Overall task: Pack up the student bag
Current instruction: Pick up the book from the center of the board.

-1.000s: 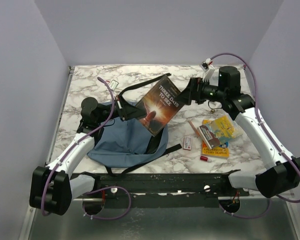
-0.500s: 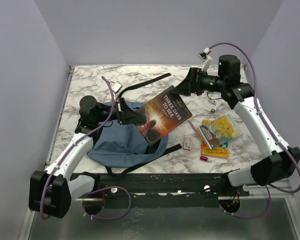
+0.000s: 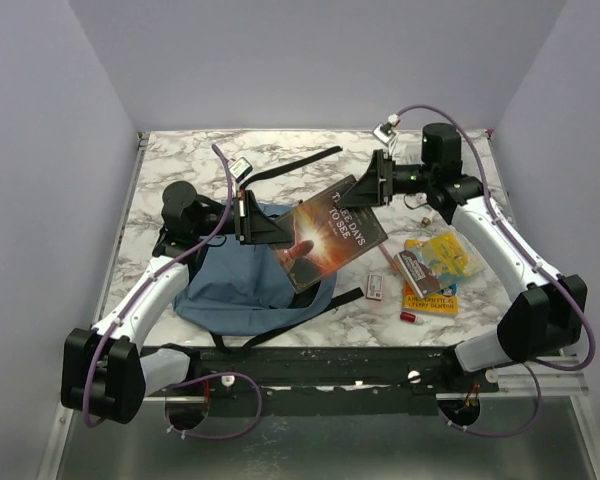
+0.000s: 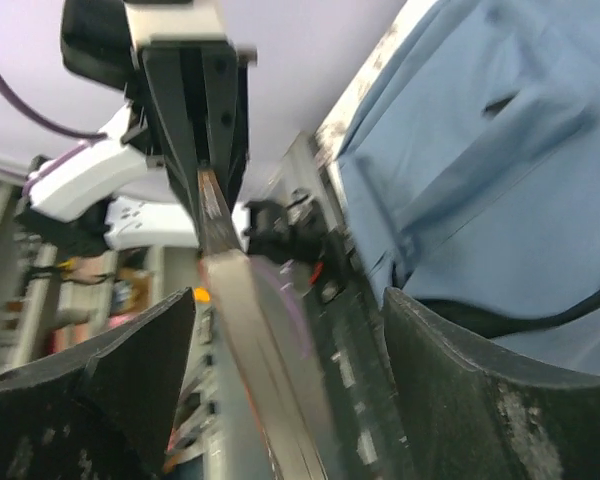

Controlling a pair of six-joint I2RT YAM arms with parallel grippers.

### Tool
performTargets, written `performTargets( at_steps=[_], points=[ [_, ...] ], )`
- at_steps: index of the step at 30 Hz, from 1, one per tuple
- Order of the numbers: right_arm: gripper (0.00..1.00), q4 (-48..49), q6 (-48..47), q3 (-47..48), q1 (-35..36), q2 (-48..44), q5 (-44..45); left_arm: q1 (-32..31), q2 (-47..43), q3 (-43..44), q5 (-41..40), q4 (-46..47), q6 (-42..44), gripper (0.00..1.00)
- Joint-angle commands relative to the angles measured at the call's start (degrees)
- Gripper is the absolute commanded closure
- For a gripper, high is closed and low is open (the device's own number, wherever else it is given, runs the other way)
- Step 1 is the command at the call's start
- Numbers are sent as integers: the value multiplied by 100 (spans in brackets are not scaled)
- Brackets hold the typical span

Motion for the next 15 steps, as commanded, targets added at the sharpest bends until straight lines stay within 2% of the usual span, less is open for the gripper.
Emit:
performTargets(
  at_steps=[1,5,6,8,10,11,13,14,15],
  points=[
    [30,346,162,-687,85,-411,-905,4,74,390,279,219,-50,100],
    [42,351,49,-1196,89,-894,-1214,-21,261,489,462,227,-106,100],
    [49,813,300,-1438,90,-1029,-1219,-30,303,492,465,227,-109,100],
    [71,1814,1034,-1847,91,-1208,-1264,-44,357,501,438,227,-152,100],
    [95,2023,1206,-1988,87,-1282,-1286,-40,363,514,375,232,-168,100],
    [100,1843,1037,-1954,83,-1318,-1142,-31,333,502,287,215,-147,100],
    [100,556,276,-1646,35,-1360,-389,-22,169,368,-103,-118,108,84],
    [100,-65,-138,-1438,7,-1365,194,-30,21,380,-390,-745,629,73],
    [100,-722,-358,-1179,-13,-1386,1098,-66,-106,511,-932,-1940,1324,64]
  ],
)
